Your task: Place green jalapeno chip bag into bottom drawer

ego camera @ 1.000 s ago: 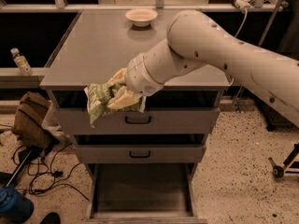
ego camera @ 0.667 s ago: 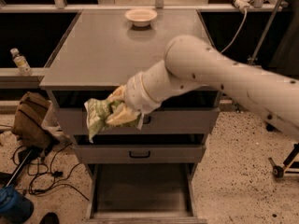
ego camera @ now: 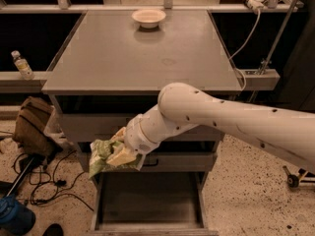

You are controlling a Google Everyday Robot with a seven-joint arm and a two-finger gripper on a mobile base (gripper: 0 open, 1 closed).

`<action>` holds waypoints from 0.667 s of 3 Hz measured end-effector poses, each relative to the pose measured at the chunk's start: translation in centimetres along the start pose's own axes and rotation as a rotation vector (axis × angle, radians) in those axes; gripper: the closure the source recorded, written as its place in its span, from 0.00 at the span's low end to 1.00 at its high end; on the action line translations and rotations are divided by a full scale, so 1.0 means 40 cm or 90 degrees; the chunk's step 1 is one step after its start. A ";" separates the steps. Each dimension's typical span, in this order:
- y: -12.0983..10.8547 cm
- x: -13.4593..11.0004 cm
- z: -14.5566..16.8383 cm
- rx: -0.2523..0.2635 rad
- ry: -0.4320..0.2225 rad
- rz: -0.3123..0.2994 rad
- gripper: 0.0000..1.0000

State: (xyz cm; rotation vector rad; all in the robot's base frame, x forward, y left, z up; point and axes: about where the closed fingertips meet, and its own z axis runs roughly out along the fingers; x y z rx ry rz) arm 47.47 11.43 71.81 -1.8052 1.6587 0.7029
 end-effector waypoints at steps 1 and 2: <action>0.000 0.000 0.000 0.000 0.000 0.000 1.00; 0.003 0.036 0.042 0.019 -0.024 0.015 1.00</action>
Offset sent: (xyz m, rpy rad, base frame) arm 0.0036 0.0028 -0.0817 0.1509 -0.0054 -0.1386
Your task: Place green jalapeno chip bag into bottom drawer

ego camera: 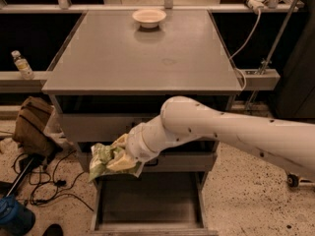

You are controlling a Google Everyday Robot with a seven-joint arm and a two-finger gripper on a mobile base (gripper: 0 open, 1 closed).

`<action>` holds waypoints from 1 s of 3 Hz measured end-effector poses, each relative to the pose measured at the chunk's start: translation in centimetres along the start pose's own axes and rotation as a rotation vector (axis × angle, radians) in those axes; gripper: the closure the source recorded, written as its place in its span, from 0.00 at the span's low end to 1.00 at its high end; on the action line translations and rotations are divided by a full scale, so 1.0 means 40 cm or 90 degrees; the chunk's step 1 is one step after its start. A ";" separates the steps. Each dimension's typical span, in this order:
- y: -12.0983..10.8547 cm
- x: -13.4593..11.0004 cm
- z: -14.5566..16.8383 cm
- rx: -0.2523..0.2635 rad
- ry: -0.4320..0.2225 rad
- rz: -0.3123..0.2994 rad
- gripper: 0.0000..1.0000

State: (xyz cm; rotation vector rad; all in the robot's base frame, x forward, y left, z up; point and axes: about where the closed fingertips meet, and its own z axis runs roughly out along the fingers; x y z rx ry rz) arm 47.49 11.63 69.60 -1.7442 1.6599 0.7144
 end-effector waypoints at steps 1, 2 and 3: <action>0.075 0.127 0.145 -0.004 -0.007 0.032 1.00; 0.124 0.235 0.263 0.011 -0.018 0.055 1.00; 0.081 0.239 0.276 0.057 -0.032 0.064 1.00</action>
Offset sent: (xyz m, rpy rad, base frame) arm 0.0083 0.0238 -0.2071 0.1354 -0.1007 -0.3122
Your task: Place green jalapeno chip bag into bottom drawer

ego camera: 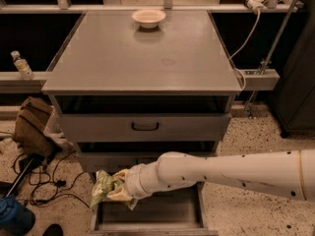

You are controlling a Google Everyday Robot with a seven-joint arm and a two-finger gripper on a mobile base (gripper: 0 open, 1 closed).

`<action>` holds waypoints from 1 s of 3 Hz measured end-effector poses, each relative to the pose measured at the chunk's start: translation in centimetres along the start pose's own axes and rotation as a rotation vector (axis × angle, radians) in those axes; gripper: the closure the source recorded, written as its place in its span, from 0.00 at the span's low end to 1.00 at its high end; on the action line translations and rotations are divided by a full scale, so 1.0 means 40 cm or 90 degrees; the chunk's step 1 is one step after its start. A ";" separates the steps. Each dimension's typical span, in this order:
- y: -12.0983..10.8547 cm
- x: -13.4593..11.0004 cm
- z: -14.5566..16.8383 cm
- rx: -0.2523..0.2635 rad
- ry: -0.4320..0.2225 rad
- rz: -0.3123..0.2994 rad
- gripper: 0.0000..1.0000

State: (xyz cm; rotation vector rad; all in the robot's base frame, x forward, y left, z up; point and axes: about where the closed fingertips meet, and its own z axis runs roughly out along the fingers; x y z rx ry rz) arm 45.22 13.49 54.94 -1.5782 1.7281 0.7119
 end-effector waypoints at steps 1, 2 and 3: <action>0.000 0.000 0.000 0.000 0.000 0.000 1.00; -0.017 0.028 0.044 0.006 -0.028 0.012 1.00; -0.059 0.099 0.142 0.045 -0.075 0.031 1.00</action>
Offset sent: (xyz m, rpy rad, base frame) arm 0.0335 0.0173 -0.0694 0.1657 0.0113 -0.0671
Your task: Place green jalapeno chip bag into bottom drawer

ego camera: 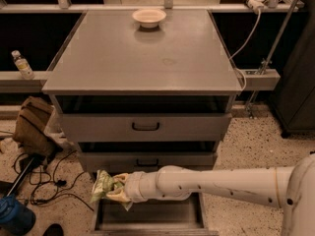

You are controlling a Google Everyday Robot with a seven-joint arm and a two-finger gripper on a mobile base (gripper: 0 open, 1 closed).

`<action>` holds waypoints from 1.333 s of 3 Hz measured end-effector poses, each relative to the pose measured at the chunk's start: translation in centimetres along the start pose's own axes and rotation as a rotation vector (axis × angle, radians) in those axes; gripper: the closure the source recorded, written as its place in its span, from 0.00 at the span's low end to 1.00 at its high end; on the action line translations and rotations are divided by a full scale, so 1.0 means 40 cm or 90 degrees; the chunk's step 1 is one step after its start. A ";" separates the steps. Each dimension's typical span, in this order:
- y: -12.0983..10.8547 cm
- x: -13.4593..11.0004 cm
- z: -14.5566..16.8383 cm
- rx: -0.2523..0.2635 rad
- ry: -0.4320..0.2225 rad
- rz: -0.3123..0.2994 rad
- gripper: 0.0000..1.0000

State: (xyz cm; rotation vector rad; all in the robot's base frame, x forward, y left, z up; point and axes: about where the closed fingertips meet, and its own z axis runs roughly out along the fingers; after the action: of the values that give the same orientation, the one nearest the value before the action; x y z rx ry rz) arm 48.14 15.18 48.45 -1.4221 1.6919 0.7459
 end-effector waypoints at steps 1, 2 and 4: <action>-0.016 0.094 0.089 0.045 -0.039 0.038 1.00; -0.016 0.094 0.089 0.045 -0.039 0.038 1.00; 0.013 0.248 0.119 0.072 -0.014 0.098 1.00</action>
Offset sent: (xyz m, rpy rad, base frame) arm 0.0144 0.0052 -0.0335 0.0511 -0.0197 -0.0717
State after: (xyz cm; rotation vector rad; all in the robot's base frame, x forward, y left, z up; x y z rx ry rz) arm 47.95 14.15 37.48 -1.2131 1.8126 0.7348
